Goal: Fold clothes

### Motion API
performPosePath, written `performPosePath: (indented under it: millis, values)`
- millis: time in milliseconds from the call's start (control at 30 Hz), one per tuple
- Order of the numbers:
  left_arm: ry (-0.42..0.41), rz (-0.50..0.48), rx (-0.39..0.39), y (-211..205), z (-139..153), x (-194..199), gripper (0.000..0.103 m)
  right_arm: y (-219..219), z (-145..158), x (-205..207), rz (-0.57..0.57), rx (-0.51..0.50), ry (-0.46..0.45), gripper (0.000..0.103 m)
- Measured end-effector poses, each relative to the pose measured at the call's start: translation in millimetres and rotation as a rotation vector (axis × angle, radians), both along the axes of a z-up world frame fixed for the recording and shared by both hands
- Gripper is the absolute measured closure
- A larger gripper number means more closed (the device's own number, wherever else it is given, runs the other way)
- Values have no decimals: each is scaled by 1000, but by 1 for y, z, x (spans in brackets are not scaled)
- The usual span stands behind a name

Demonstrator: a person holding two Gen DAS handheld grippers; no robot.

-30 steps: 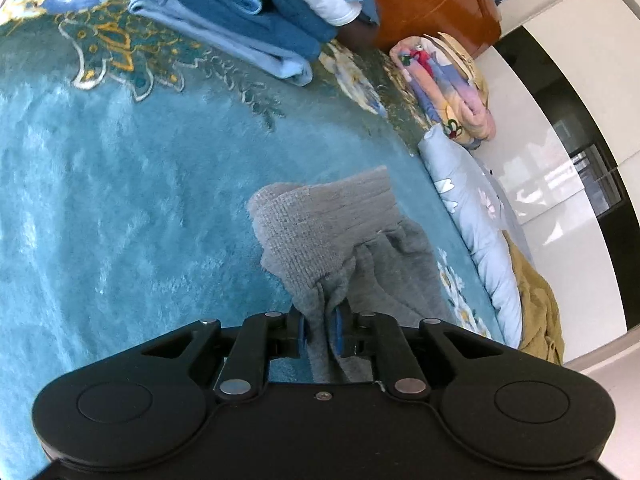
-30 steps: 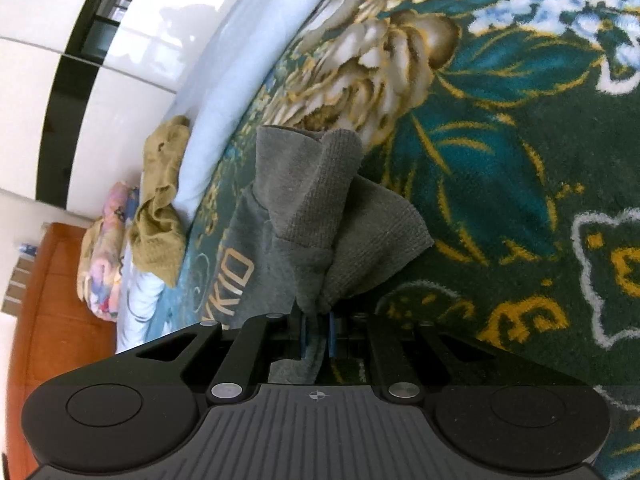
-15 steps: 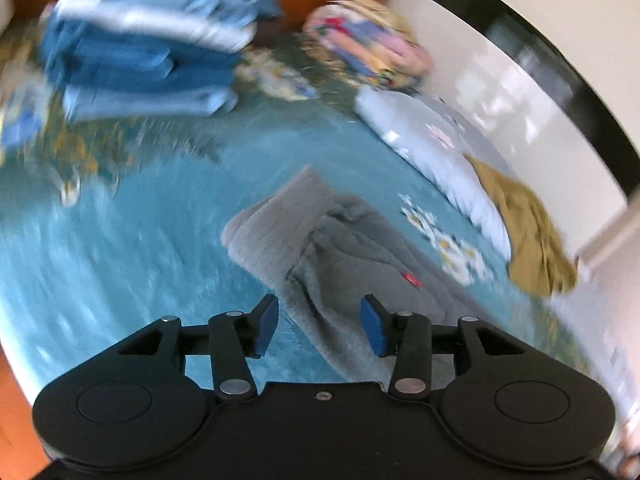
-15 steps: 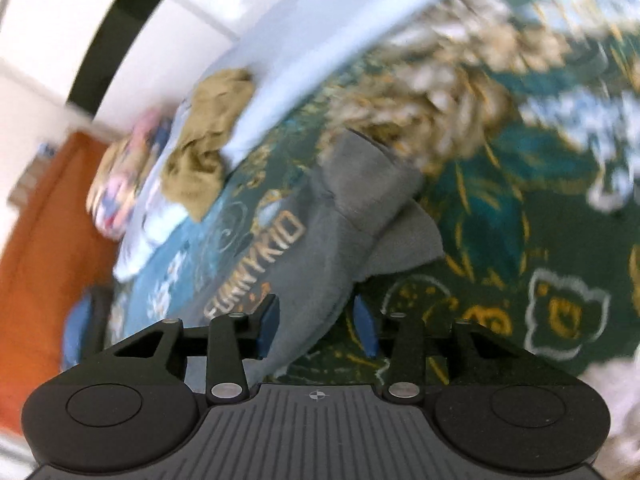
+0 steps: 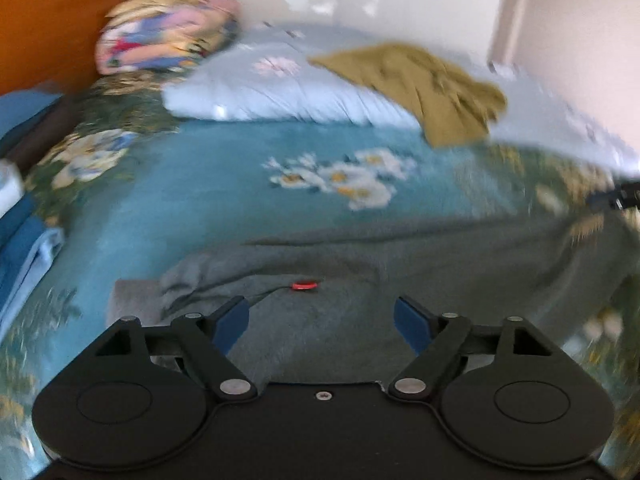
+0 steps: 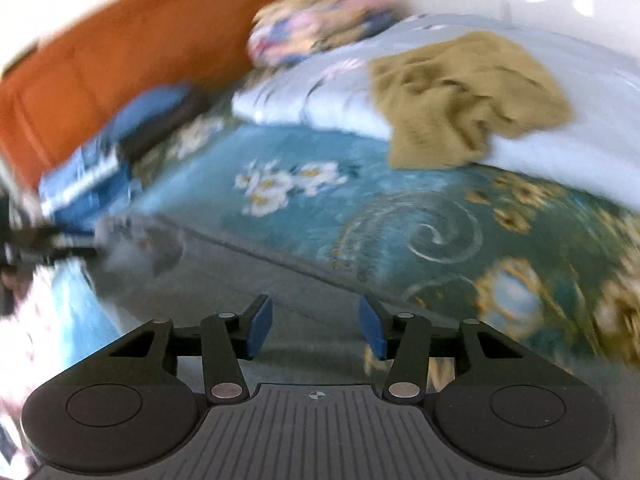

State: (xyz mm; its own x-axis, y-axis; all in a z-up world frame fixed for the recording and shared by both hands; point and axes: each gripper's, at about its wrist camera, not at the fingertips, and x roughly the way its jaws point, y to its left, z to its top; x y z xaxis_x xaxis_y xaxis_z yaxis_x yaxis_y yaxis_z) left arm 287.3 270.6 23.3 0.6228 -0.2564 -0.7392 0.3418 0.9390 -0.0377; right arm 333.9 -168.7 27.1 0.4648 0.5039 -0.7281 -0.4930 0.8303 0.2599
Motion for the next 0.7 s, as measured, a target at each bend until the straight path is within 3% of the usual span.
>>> performPosePath:
  millis: [200,333,533,700]
  values:
    - [78,-144,78,-2,-26,27,24,37,-16,15,158,-125,-5,58]
    - [107,-129,68,7,-36,43,25,53,-25,20,246,-182,-7,58]
    - [196,-128,-46,23,-44,62,29,78,-39,28,378,-267,-9,61]
    - [261,-132,-132,28,-49,76,52,86,-45,36,415,-301,16,71]
